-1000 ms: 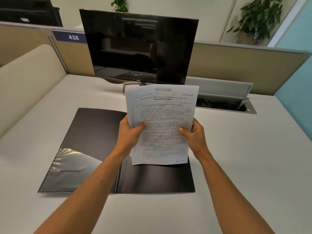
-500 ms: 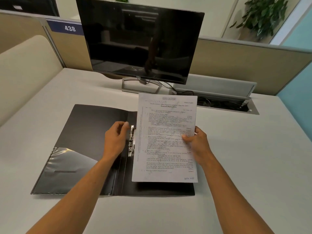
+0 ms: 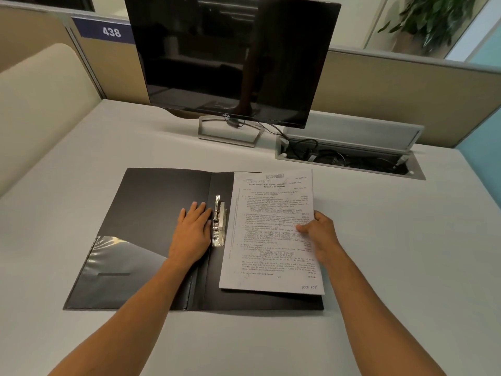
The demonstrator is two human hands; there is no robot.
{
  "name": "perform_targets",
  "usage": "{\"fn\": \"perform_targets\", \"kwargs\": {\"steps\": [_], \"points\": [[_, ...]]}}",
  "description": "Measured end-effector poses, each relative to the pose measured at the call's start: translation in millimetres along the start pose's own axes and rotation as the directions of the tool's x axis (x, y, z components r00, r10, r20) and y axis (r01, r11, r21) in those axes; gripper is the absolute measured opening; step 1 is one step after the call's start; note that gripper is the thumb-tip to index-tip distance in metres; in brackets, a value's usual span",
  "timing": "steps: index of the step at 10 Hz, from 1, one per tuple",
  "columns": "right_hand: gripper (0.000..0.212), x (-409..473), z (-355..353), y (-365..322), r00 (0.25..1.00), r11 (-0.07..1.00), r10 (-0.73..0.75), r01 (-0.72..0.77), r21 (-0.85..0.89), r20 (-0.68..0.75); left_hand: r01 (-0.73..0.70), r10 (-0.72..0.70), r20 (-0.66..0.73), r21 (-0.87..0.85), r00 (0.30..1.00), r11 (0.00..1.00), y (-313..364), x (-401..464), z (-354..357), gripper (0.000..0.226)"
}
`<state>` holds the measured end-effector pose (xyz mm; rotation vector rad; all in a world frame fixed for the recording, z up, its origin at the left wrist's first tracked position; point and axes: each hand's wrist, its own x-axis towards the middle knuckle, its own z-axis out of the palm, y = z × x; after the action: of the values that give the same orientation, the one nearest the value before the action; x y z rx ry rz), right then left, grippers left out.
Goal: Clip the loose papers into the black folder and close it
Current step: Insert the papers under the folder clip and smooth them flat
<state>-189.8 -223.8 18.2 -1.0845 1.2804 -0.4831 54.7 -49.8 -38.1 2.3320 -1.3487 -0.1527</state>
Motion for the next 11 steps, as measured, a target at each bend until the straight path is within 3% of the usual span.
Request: {"fn": "perform_targets", "kwargs": {"steps": [9,11], "points": [[0.041,2.1,-9.8,5.6,0.997,0.978,-0.077,0.069,-0.195,-0.032,-0.039,0.038,0.020,0.030,0.999,0.999,31.1,-0.5,16.7,0.043],[0.039,3.7,-8.4,5.7,0.997,0.955,-0.079,0.080,-0.284,0.017,-0.049,0.047,0.031,0.053,0.998,0.997,31.4,-0.5,15.8,0.044]]}}
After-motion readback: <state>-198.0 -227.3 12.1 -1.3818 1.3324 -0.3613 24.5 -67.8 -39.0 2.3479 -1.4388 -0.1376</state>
